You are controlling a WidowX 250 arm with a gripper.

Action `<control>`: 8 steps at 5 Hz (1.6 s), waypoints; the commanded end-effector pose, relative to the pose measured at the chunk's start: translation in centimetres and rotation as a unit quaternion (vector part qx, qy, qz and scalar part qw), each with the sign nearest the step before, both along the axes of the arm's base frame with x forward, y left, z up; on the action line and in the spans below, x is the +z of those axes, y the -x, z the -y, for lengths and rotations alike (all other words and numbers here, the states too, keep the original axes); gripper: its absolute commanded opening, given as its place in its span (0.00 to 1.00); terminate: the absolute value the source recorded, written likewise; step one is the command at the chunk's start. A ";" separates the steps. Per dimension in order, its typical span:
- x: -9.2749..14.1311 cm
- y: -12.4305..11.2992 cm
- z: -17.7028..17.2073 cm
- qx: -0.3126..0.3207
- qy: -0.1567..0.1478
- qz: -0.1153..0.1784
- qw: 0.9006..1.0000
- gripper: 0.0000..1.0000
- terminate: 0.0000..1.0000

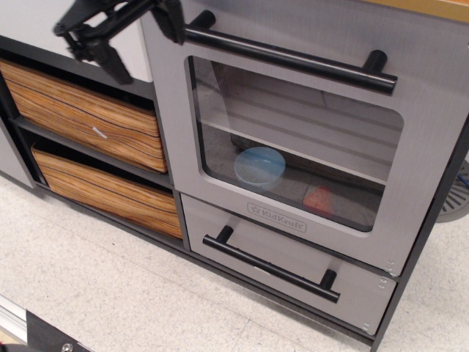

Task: Open oven

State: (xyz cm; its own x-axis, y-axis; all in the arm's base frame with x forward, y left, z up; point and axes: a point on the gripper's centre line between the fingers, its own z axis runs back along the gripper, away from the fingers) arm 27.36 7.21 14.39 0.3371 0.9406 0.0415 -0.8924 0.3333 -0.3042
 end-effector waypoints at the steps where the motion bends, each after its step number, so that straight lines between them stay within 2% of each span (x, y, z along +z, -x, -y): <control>1: 1.0 -2.5 -0.6 0.078 0.014 0.060 0.995 1.00 0.00; 2: 0.8 -3.3 -0.1 0.099 0.008 0.072 0.992 1.00 0.00; 4: 0.4 -4.0 1.1 0.101 0.020 0.094 0.990 1.00 0.00; 5: -1.1 -3.9 1.3 0.096 0.001 0.083 0.992 1.00 0.00; 7: -1.9 -1.4 1.4 0.074 0.002 0.057 0.996 1.00 0.00; 8: -0.8 -0.1 1.6 0.063 -0.013 0.080 0.995 1.00 0.00</control>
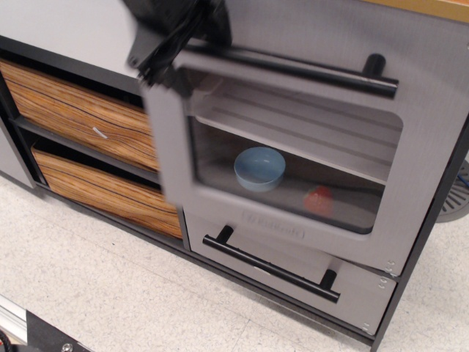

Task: Open oven

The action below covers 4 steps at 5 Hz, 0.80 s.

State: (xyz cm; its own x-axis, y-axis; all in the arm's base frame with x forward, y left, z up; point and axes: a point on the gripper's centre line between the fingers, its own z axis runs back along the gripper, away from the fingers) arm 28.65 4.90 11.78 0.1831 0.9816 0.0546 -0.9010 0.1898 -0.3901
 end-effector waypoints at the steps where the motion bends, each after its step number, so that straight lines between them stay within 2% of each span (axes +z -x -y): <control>1: 3.3 1.6 -0.9 -0.016 -0.025 0.035 0.999 1.00 0.00; 2: 5.1 2.0 -1.3 -0.030 -0.037 0.039 0.998 1.00 0.00; 3: 6.1 3.0 -1.3 -0.053 -0.034 0.042 0.997 1.00 0.00; 4: 5.0 5.3 -1.2 -0.166 -0.032 -0.024 0.985 1.00 0.00</control>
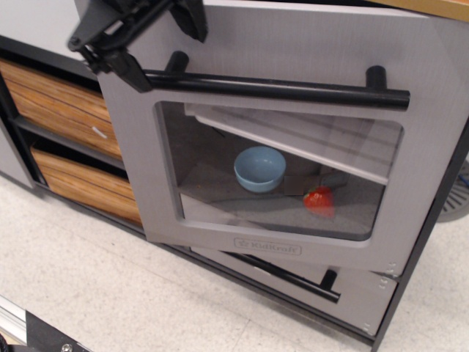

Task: Open oven

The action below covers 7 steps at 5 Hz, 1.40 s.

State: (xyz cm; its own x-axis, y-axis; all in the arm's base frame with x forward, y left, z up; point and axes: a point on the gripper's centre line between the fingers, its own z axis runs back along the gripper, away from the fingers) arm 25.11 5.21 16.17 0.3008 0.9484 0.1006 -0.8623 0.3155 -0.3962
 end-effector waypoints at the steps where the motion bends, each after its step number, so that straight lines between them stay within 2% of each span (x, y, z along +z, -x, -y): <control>1: -2.2 4.6 -1.7 -0.166 -0.059 -0.079 0.981 1.00 0.00; 2: -5.0 6.4 -4.2 -0.191 -0.093 -0.127 0.969 1.00 0.00; 3: -6.5 7.4 -8.2 -0.174 -0.119 -0.146 0.966 1.00 0.00; 4: -7.3 7.0 -12.6 -0.121 -0.127 -0.157 0.972 1.00 0.00; 5: -6.5 6.8 -16.3 -0.079 -0.137 -0.156 0.975 1.00 0.00; 6: -6.1 6.8 -18.5 -0.041 -0.130 -0.151 0.979 1.00 0.00; 7: -6.4 5.0 -20.0 -0.002 -0.095 -0.175 0.980 1.00 0.00</control>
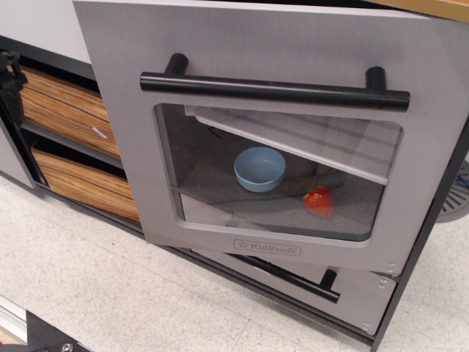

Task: Open oven

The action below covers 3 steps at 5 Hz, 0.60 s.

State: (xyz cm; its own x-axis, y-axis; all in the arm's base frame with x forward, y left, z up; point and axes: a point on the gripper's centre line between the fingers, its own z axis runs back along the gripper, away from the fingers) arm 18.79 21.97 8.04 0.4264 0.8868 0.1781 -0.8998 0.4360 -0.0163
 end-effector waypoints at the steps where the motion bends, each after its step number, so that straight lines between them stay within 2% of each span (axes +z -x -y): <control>1: 1.4 -2.9 -2.2 0.063 0.024 0.000 0.998 1.00 0.00; 2: 1.9 -4.4 -0.4 0.063 0.035 0.016 0.997 1.00 0.00; 3: 1.6 -5.0 2.2 -0.001 0.039 0.013 0.999 1.00 0.00</control>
State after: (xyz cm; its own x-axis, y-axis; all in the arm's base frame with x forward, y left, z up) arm 24.26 17.87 7.10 0.4371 0.8972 0.0627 -0.8965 0.4402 -0.0491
